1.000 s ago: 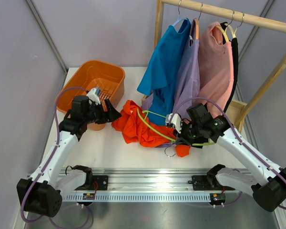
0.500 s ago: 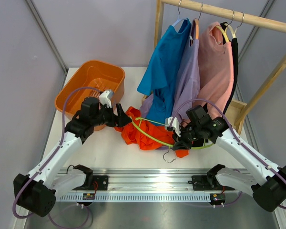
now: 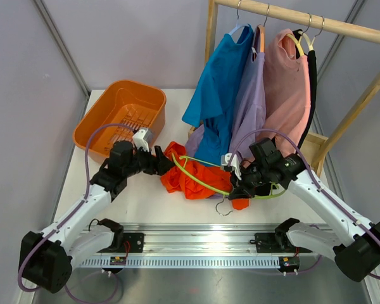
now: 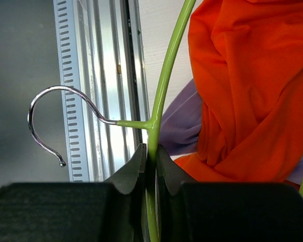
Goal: Remove the t-shirt from the hanger
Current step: Remove the tshirt from the hanger
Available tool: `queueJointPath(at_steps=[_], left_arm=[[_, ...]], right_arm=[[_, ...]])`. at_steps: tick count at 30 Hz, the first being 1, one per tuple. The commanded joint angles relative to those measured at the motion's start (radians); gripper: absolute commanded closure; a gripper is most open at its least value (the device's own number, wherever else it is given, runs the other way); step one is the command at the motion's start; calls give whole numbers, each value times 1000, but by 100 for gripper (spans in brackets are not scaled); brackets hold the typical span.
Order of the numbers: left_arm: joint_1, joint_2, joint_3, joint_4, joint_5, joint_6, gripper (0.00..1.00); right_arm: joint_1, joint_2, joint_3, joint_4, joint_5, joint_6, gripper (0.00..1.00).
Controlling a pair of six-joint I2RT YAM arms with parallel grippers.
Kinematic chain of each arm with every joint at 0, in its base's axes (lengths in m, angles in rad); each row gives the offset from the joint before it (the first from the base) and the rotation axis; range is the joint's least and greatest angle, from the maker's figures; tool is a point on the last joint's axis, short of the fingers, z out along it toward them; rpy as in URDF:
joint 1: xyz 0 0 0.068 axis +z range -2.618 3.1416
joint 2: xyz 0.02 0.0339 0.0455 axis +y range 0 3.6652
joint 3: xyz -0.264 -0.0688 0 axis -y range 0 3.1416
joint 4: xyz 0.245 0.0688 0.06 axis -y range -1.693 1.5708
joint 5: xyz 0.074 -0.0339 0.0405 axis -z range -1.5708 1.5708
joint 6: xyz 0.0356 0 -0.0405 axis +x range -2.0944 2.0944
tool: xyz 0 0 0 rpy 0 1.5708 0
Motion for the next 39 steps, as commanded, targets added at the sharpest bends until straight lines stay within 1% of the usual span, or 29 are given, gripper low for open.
queueJointPath(at_steps=[1, 4, 5, 7, 8, 9, 11, 14, 17, 18, 19, 20, 21, 23, 24, 25, 27, 28, 32, 34, 36, 37, 38, 39], left_arm=[[-11, 73, 14, 194, -27, 22, 26], [-25, 159, 60, 199, -19, 18, 38], [-28, 173, 70, 194, -24, 18, 55], [-28, 196, 90, 192, -27, 26, 71], [-28, 196, 92, 195, -45, 28, 85], [-28, 196, 93, 200, -56, 25, 91], [-28, 190, 97, 205, -94, 28, 100], [-25, 182, 101, 183, -168, 22, 100], [-23, 187, 106, 176, -167, 17, 100], [-23, 187, 107, 171, -159, 15, 96], [-23, 184, 110, 159, -153, 12, 87], [-23, 178, 110, 147, -135, 11, 75], [-25, 144, 112, 136, -121, 9, 52], [-26, 81, 112, 78, -69, 31, 40], [-28, 45, 115, 52, -50, 43, 31], [-29, -42, 119, -11, -35, 55, 19], [-33, -121, 159, -96, 8, 103, 14], [-34, -199, 175, -183, 16, 121, 11], [-36, -322, 250, -363, 76, 233, 7], [-36, -330, 291, -428, 109, 268, 6], [-36, -293, 319, -458, 162, 316, 6], [-37, -267, 349, -472, 180, 325, 6], [-45, -215, 362, -476, 227, 337, 7], [-55, -180, 379, -475, 246, 339, 7]], right_arm=[[-5, -18, 69, 8, -138, -10, 100], [-10, -13, 80, -7, -163, -8, 100], [-13, -13, 85, -10, -167, -10, 100], [-18, -16, 86, -17, -172, -11, 100], [-18, -16, 86, -18, -175, -11, 100], [-22, -16, 86, -21, -172, -10, 100], [-28, -16, 94, -30, -161, -11, 100], [-62, -24, 117, -81, -161, -42, 100], [-88, -33, 135, -157, -167, -86, 100], [-90, -36, 139, -165, -166, -94, 100], [-93, -39, 145, -168, -167, -93, 100], [-93, -43, 149, -170, -166, -93, 100], [-93, -41, 155, -182, -164, -97, 100], [-93, -27, 174, -222, -163, -117, 100], [-91, -23, 178, -239, -161, -148, 100], [-93, -17, 181, -257, -161, -163, 100], [-91, 2, 177, -302, -157, -210, 100], [-93, 10, 171, -313, -155, -224, 100], [-88, 43, 157, -352, -137, -287, 100], [-68, 57, 152, -379, -129, -332, 100], [-32, 79, 151, -382, -101, -337, 100], [29, 88, 146, -376, -86, -330, 100], [62, 89, 145, -362, -53, -320, 100], [106, 91, 142, -325, -29, -288, 100]])
